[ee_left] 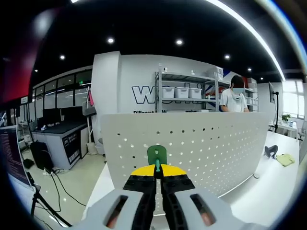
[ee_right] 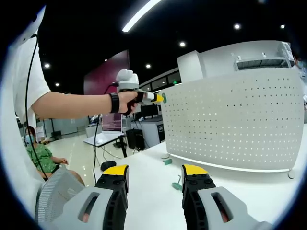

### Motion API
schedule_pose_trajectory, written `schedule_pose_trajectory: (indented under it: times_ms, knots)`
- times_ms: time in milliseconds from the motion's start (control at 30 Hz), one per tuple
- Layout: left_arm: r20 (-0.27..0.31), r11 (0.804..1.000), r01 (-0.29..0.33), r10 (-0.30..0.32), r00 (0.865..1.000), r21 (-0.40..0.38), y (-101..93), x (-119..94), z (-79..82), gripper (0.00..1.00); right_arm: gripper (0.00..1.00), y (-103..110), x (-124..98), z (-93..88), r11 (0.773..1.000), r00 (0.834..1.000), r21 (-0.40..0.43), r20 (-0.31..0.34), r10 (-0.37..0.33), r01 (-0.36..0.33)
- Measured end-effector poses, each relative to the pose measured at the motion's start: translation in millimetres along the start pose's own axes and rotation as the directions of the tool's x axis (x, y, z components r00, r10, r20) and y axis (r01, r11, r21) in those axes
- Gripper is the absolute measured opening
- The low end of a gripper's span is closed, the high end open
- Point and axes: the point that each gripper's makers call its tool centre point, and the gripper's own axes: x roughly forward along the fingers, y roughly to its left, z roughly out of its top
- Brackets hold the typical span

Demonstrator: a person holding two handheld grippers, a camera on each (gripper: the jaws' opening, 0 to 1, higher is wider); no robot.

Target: Insert the hook assembly into the mounting plate slot until the hook locks in place.

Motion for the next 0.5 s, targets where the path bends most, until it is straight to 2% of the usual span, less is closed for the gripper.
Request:
schedule_pose_trajectory:
  times_ms: [300, 500]
  knots:
    - [0.001, 1.0, -0.014, 0.014, 1.0, 0.013, 4.8, 13.1, 4.8, 0.02, 0.45, 5.2, 2.8, -6.5, 1.0, 1.0, 0.003, -0.025, 0.015, -0.015]
    - [0.007, 0.999, -0.028, 0.028, 1.0, 0.017, 11.6, 24.6, 8.7, 0.02, 0.44, 3.5, -0.4, -7.5, 1.0, 1.0, 0.029, -0.016, -0.011, 0.011]
